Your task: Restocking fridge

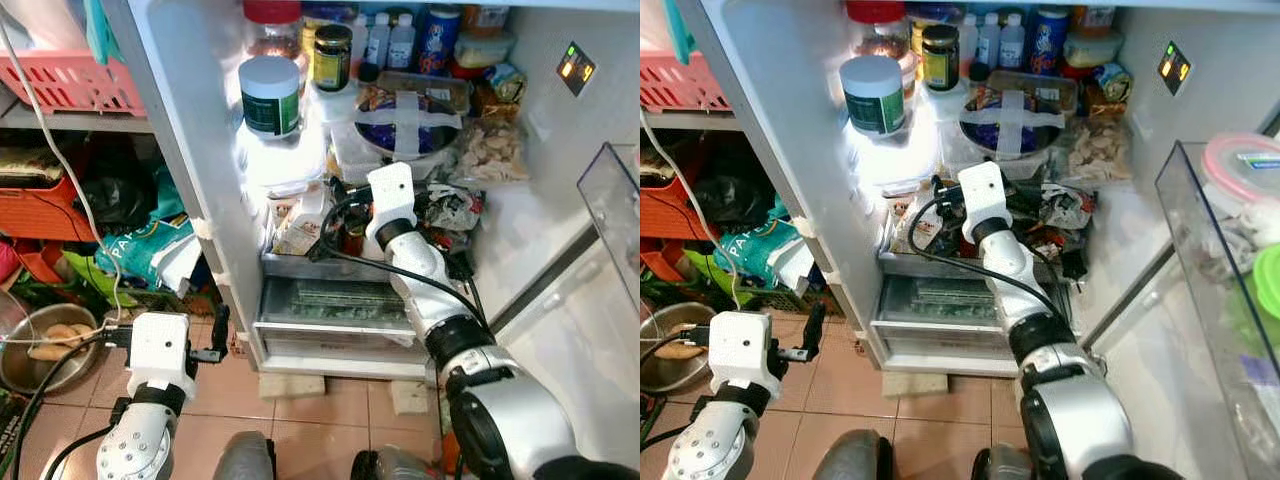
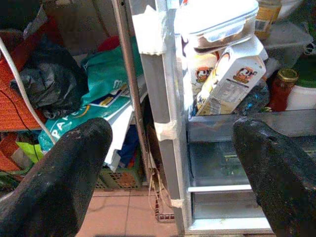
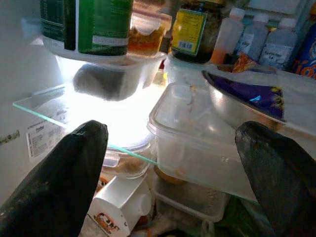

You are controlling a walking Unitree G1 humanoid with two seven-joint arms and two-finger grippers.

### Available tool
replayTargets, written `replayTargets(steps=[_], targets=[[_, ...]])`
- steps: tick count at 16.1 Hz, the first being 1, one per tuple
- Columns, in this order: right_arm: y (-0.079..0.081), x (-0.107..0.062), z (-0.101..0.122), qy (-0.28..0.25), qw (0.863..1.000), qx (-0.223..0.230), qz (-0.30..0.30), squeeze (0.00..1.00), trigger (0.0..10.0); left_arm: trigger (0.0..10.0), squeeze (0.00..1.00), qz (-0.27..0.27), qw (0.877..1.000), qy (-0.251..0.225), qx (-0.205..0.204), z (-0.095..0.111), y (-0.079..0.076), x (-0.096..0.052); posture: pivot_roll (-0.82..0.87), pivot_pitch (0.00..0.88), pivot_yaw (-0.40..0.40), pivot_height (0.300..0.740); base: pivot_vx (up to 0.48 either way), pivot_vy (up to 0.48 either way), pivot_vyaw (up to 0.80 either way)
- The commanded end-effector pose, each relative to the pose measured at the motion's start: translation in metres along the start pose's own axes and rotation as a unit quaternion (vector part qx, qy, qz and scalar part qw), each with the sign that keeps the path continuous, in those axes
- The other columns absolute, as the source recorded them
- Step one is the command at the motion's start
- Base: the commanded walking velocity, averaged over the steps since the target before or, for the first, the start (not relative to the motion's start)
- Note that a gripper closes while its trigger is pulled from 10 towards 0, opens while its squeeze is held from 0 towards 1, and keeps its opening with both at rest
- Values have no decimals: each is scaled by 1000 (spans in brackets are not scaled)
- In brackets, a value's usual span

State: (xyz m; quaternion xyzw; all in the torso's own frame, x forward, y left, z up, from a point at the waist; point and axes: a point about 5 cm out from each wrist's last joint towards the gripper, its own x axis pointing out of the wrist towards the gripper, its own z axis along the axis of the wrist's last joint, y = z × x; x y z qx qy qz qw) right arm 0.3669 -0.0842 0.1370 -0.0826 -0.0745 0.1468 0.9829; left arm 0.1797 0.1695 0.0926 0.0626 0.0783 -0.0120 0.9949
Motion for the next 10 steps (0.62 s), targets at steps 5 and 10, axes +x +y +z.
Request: replayTargets(steps=[5,10], targets=[[0,12,10,-2,1000,4,-16,867,10000,10000,0,14,1000,3,3,3,-1,-11,330,144,-37,740,0,0,0],[-4,21,19,0,999,3,-32,871,10000,10000,0,13,1000,11,0,4,-3,-18,332,172,-34,740,0,0,0]])
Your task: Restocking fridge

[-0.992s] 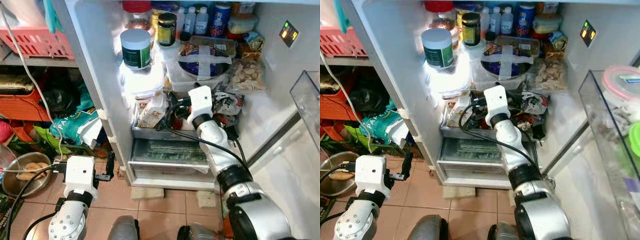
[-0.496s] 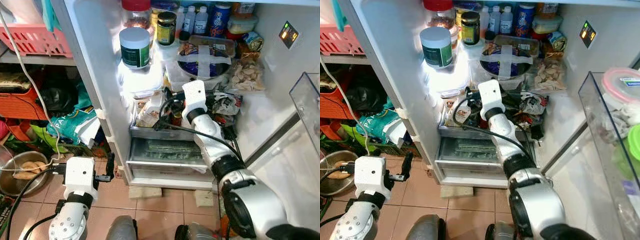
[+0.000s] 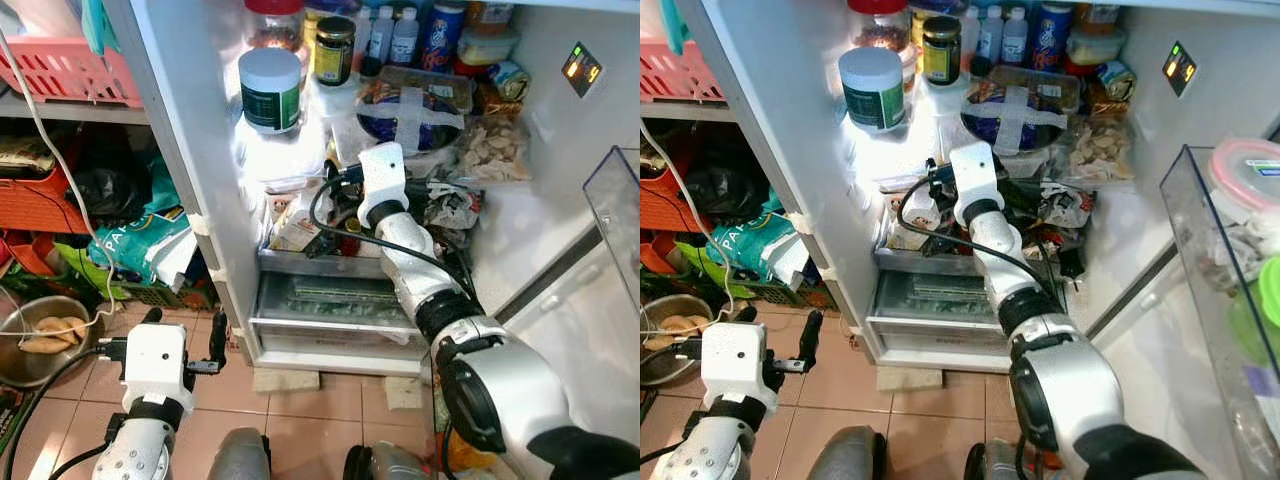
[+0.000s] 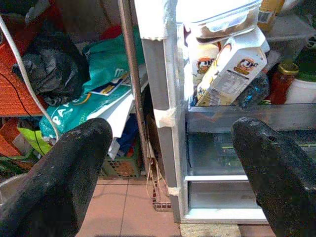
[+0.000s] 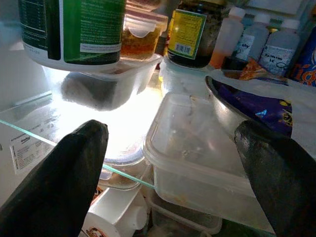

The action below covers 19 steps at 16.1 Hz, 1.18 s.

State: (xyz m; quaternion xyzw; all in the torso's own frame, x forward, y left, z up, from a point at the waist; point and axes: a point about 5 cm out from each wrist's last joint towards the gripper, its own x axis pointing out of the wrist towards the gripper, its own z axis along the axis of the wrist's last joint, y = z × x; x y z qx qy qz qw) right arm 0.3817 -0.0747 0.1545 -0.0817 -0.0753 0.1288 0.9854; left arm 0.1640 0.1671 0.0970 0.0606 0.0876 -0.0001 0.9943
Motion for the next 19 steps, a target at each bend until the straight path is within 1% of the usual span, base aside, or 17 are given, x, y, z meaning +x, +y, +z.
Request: replayTargets(steps=[1,3,9,11,14,15,19], targets=[[-6,4,4,0,1000,3,-15,867,10000,10000,0,1,1000,3,3,1,-1,-2,332,175,-34,740,0,0,0],[-6,5,5,2,1000,4,-18,867,10000,10000,0,0,1000,6,2,1,-1,-4,334,182,-34,740,0,0,0],[1,8,7,11,1000,8,-16,863,10000,10000,0,0,1000,11,1,2,-1,-5,333,187,-31,740,0,0,0],[2,10,10,3,1000,11,-16,863,10000,10000,0,0,1000,12,1,2,-1,-5,332,184,-30,740,0,0,0],[-1,12,19,-26,999,18,-21,867,10000,10000,0,0,1000,11,2,2,-1,-4,332,181,-31,740,0,0,0],[-3,12,24,-44,999,22,-22,871,10000,10000,0,1,1000,10,1,3,0,-3,331,179,-31,740,0,0,0],[-9,10,21,-47,998,33,-9,867,10000,10000,0,1,1000,6,2,3,-1,1,323,166,-30,740,0,0,0]])
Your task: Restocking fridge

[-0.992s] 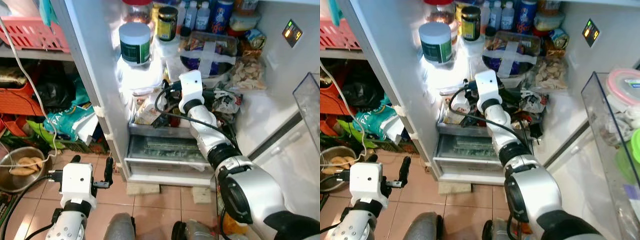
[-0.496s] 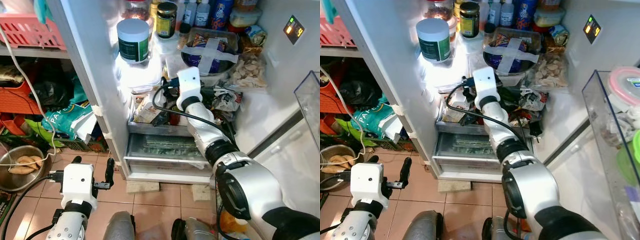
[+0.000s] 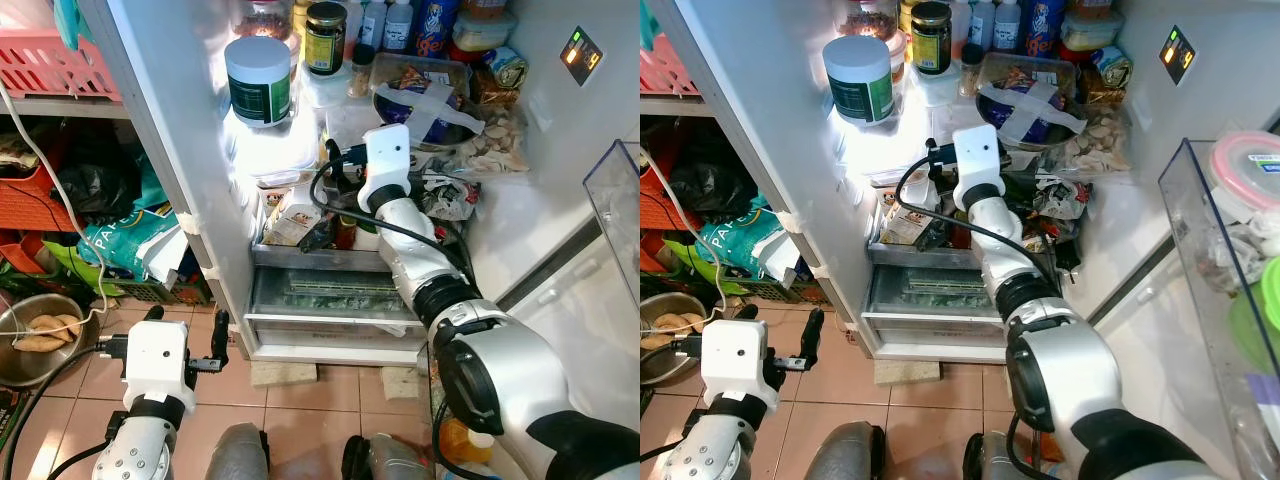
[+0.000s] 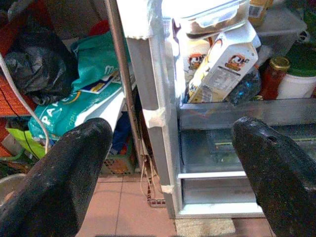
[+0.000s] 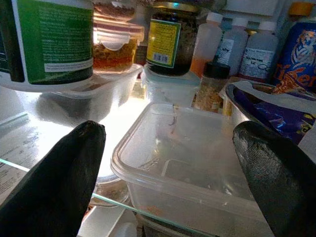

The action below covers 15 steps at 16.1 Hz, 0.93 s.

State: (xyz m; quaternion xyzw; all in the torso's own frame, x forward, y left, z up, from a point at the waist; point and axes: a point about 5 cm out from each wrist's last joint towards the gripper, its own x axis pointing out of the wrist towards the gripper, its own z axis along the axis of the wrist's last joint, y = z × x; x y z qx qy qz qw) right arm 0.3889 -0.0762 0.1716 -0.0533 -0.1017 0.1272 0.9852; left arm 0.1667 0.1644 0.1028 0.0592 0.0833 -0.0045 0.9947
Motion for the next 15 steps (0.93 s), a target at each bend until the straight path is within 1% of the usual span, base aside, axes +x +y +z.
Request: replayTargets(steps=[1,4,5,12,15], targets=[[-4,-1,3,-18,1000,12,5,867,10000,10000,0,4,1000,9,3,-3,1,0,316,161,-30,740,0,0,0],[-13,-11,-8,-13,1000,20,18,867,10000,10000,0,2,1000,6,3,-3,0,4,309,151,-27,740,0,0,0],[-14,-11,-8,-14,999,23,20,867,10000,10000,0,2,1000,6,3,-3,1,4,309,148,-27,740,0,0,0],[-9,-13,-5,-34,996,40,68,875,10000,10000,0,5,1000,2,5,-4,2,5,308,141,-27,740,0,0,0],[-8,-21,-9,-37,991,53,120,894,10000,10000,0,4,1000,0,5,-4,2,6,305,137,-26,740,0,0,0]])
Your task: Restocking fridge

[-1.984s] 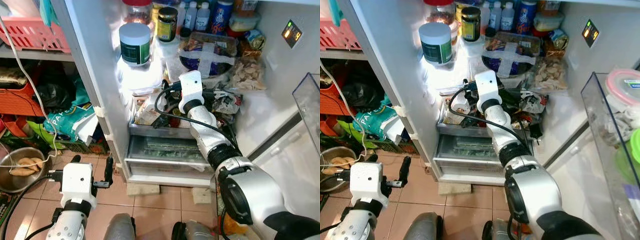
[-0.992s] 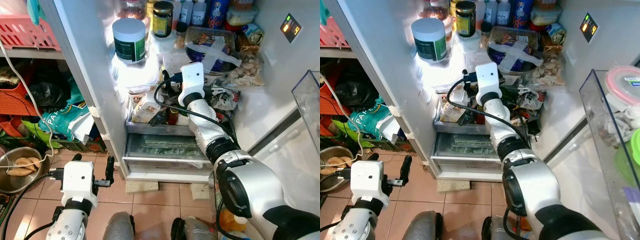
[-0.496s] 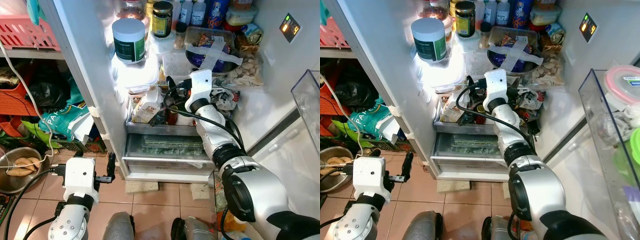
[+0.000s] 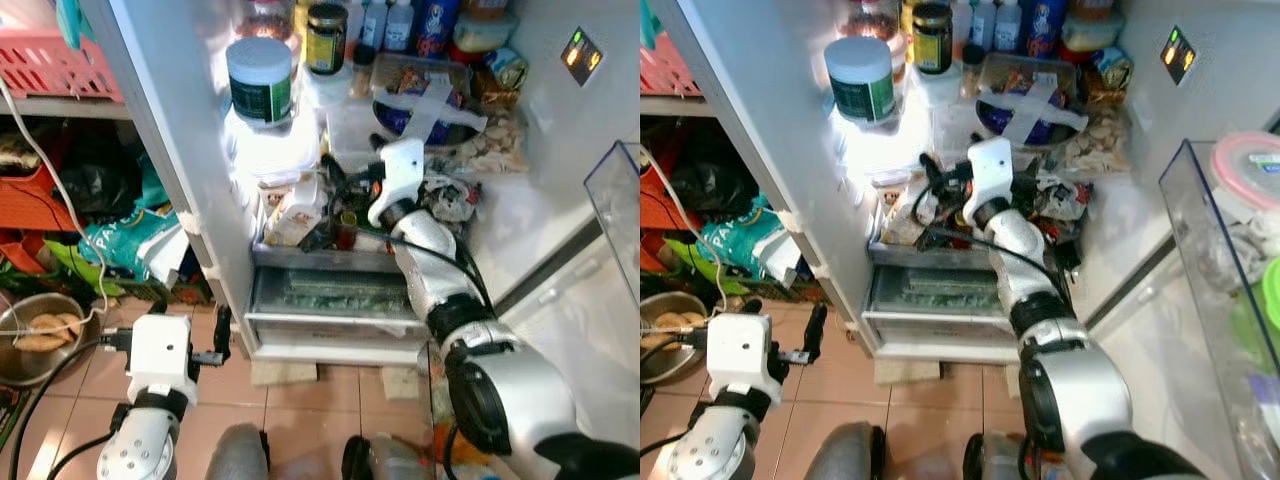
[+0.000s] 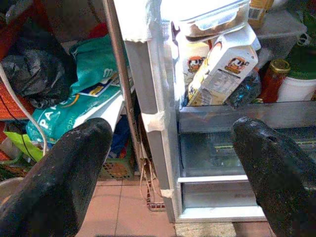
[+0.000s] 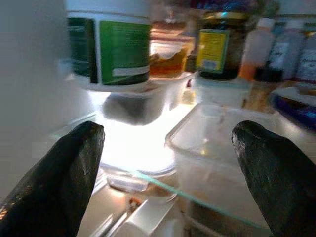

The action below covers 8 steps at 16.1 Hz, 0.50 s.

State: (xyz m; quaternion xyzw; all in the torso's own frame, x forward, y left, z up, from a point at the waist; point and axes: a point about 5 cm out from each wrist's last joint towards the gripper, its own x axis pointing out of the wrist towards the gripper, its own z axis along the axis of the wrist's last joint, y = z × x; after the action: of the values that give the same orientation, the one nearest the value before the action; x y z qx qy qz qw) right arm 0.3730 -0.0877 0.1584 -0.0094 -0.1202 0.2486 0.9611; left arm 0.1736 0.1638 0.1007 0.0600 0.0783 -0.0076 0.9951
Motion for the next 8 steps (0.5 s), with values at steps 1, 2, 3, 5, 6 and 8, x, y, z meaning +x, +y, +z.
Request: replayTargets(steps=[1,2,3,5,6,8], targets=[[-2,-3,1,-6,1000,-2,12,898,10000,10000,0,6,1000,5,4,-3,2,-1,303,135,-25,740,0,0,0],[-4,-7,0,-6,1000,-5,18,902,10000,10000,0,6,1000,4,4,-3,2,0,300,134,-24,740,0,0,0],[-6,-12,-1,-6,1000,-8,26,910,10000,10000,0,6,1000,3,4,-2,2,0,296,132,-25,740,0,0,0],[-11,-23,-3,-4,999,-21,31,922,10000,10000,0,5,1000,1,4,-2,3,2,291,129,-24,740,0,0,0],[-17,-33,-5,-1,999,-27,32,918,10000,10000,0,4,1000,-1,5,-2,3,4,272,117,-21,740,0,0,0],[-24,-50,-8,7,999,-34,27,922,10000,10000,0,2,1000,-5,7,-2,3,10,252,103,-18,740,0,0,0]])
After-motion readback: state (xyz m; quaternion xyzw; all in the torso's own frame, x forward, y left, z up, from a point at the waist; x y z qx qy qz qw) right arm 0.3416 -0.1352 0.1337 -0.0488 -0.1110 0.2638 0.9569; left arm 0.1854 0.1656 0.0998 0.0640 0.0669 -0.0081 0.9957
